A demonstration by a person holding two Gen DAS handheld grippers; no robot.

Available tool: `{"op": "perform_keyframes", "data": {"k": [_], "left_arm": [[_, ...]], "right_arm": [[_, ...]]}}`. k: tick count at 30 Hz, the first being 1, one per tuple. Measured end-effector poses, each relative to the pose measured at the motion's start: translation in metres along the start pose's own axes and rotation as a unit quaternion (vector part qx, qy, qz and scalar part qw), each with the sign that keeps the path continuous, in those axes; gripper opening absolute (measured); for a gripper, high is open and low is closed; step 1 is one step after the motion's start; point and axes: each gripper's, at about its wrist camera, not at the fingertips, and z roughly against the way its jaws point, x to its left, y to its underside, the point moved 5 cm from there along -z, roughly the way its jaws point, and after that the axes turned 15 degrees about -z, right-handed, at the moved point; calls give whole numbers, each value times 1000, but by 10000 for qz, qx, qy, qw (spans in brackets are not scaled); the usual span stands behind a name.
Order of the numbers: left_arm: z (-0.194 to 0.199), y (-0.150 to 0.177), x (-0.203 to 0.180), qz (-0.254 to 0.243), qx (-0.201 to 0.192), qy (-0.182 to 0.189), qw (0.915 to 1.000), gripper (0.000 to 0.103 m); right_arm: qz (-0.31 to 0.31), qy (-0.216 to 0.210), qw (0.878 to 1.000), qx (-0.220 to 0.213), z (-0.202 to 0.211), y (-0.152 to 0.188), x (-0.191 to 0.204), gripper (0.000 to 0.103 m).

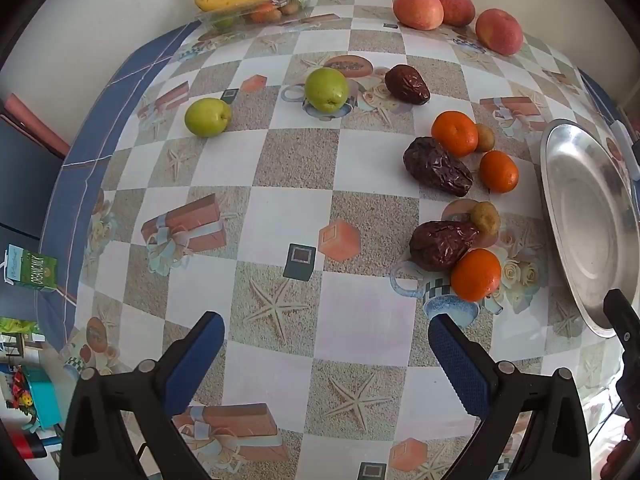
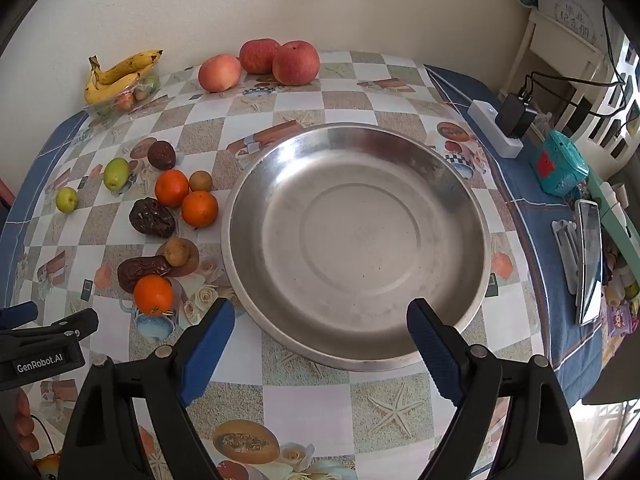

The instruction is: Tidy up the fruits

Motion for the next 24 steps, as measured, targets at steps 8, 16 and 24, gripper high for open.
{"op": "perform_keyframes", "data": {"k": [8,16,24], "left_arm": [[-4,-1,2,4,4,-17,10000,103],[-4,-1,3,-5,1,-8,10000,103],[-4,-1,3,-6,6,4,10000,103]], "right_arm": [[0,0,10000,7,-1,2,-1,88],[1,0,10000,13,-1,2,-1,88],[-1,2,10000,17,-2,2,-1,89]]}}
